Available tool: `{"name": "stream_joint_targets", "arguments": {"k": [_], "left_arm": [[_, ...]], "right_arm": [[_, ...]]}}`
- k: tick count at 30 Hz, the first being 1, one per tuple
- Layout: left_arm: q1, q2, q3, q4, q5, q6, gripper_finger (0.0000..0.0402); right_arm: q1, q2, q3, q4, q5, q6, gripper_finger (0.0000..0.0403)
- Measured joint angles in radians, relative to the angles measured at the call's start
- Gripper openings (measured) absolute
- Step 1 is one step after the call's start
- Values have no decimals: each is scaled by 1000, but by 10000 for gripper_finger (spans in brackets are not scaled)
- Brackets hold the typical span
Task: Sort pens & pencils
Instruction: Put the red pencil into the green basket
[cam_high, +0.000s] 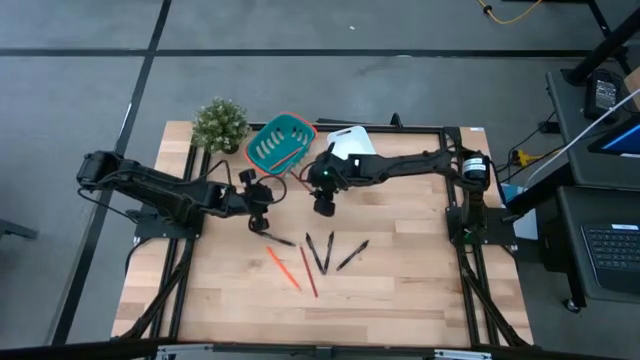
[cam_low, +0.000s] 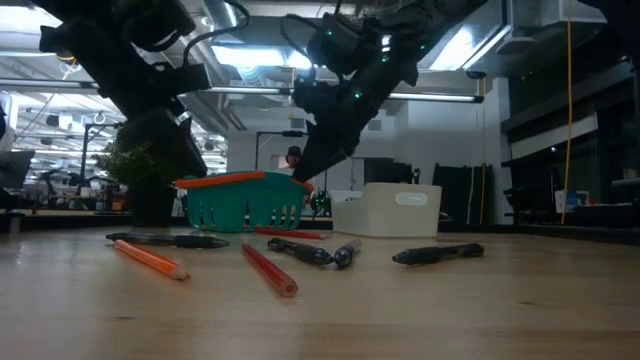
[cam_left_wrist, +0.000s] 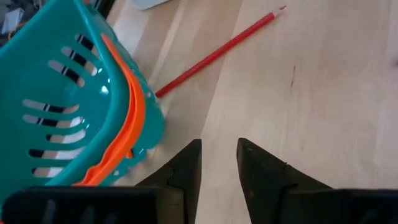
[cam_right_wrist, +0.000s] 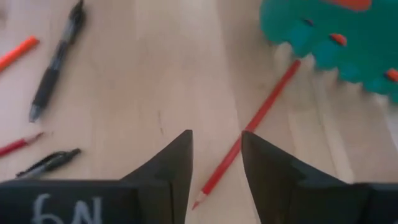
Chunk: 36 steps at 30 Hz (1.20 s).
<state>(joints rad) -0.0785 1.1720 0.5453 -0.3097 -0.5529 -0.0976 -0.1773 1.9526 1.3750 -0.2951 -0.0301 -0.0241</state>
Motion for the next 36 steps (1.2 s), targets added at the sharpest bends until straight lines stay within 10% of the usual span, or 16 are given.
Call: {"name": "stream_joint_targets", "arguments": {"k": [36], "left_arm": [[0, 0, 0, -34, 20, 29, 94]], "right_arm": [[-41, 128, 0, 89, -56, 68, 139]]}}
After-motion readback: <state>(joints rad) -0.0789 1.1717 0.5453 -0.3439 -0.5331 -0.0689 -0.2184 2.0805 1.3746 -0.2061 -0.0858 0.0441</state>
